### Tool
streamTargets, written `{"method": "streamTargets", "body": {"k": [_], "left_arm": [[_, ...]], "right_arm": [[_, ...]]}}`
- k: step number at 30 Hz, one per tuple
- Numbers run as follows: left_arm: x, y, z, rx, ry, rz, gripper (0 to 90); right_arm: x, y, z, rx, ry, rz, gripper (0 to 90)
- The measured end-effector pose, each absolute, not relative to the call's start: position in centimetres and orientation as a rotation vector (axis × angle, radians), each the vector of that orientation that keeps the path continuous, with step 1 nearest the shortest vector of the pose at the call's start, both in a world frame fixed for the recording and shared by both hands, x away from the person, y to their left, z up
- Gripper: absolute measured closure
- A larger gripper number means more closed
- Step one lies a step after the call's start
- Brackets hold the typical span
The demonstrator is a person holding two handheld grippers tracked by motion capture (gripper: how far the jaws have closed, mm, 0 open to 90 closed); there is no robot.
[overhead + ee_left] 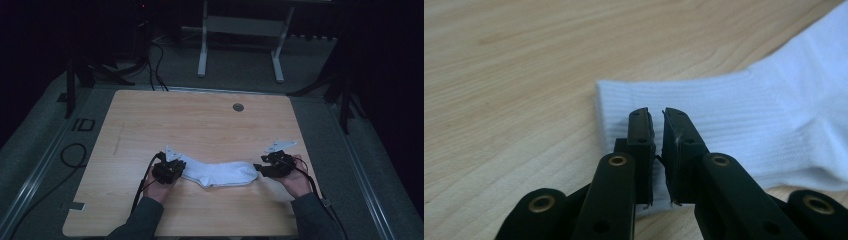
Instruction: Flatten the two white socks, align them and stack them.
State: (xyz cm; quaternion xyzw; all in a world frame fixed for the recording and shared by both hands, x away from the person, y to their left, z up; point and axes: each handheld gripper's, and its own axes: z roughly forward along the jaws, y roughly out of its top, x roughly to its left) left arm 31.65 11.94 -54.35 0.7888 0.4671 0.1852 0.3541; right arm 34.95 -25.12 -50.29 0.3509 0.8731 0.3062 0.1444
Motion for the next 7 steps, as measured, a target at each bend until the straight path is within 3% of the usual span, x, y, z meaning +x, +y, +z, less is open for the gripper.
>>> {"method": "streamTargets", "body": {"k": [7], "left_arm": [[31.6, 13.6, -53.5, 1.995, 1.222, 0.507, 79.6]], "right_arm": [[35.5, -25.5, -50.8, 1.049, 2.497, 0.856, 49.5]]}}
